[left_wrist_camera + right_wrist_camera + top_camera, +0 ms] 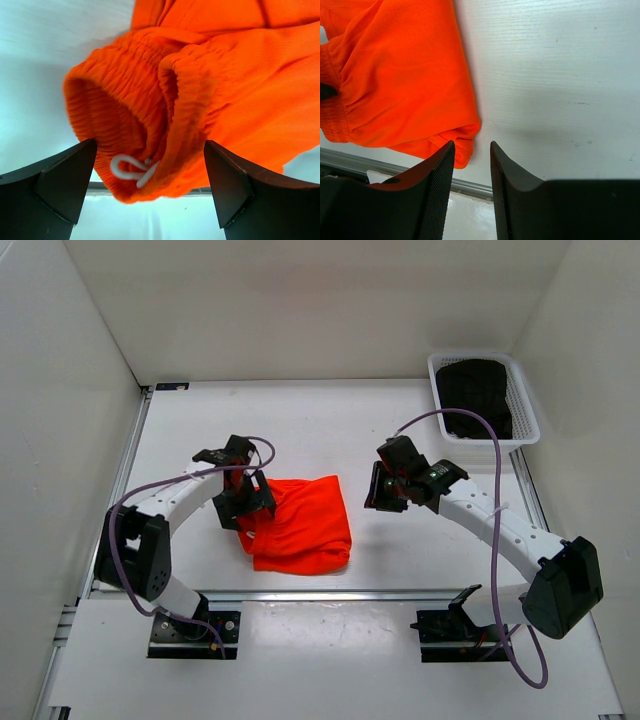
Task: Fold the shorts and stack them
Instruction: Fold the shorts
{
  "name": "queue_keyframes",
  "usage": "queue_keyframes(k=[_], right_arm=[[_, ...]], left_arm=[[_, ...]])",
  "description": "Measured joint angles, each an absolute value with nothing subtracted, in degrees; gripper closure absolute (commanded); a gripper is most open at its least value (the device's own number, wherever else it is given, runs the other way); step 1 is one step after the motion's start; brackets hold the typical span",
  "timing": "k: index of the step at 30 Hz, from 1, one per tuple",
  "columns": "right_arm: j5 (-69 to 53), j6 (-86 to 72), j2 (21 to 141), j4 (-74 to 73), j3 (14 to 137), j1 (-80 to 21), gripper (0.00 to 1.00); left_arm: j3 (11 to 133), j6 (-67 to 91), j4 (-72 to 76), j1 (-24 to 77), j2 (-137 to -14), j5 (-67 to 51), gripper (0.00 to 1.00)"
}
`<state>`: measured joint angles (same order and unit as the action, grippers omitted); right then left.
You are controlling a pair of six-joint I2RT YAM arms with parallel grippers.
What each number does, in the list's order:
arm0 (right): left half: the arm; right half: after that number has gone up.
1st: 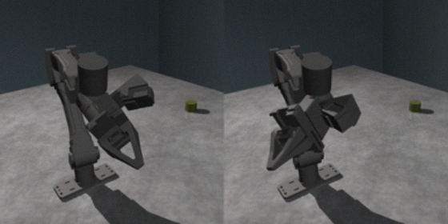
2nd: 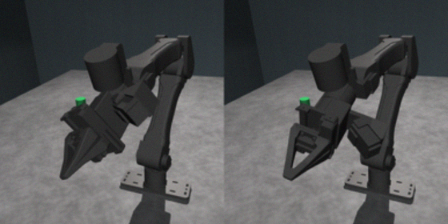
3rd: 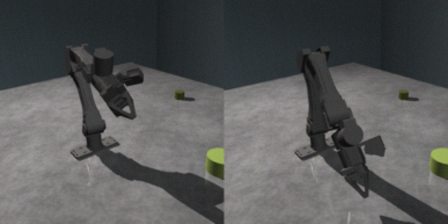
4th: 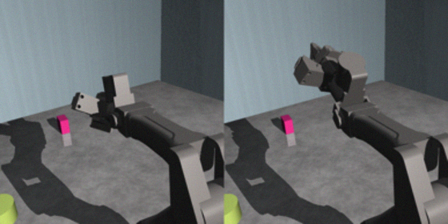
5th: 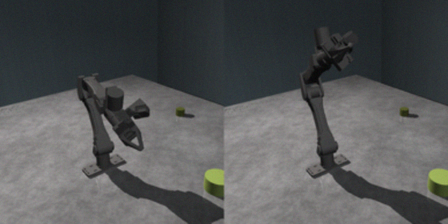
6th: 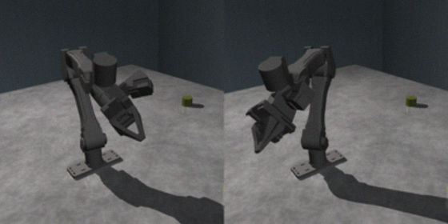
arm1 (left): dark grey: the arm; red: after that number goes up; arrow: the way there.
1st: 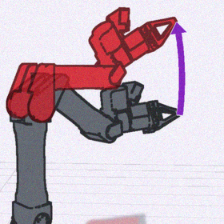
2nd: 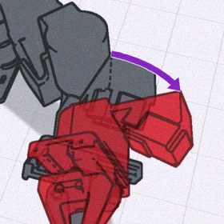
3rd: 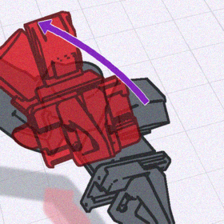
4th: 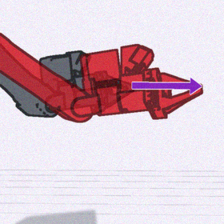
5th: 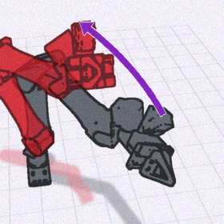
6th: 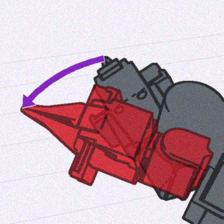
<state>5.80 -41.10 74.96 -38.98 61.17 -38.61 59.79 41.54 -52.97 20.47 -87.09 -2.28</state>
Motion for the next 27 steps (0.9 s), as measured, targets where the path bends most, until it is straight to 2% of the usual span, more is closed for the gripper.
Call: queue_keyframes(k=[7, 19, 24, 27], right_arm=[[5.8, -41.1, 74.9, -39.0, 61.1, -38.6, 0.59], [5.8, -40.9, 74.9, -39.0, 61.1, -38.6, 0.59], [5.8, -40.7, 75.1, -39.0, 61.1, -38.6, 0.57], [5.5, -40.4, 76.0, -38.9, 61.1, -38.6, 0.51]], left_arm=[[53.9, 41.2, -46.9, 20.5, -93.3, -7.5, 0.0], [56.4, 41.2, -47.5, 20.4, -97.0, -11.5, 0.0], [57.6, 40.0, -46.3, 20.5, -96.1, -9.6, 0.0], [58.6, 39.2, -46.1, 20.4, -96.3, -9.0, 0.01]])
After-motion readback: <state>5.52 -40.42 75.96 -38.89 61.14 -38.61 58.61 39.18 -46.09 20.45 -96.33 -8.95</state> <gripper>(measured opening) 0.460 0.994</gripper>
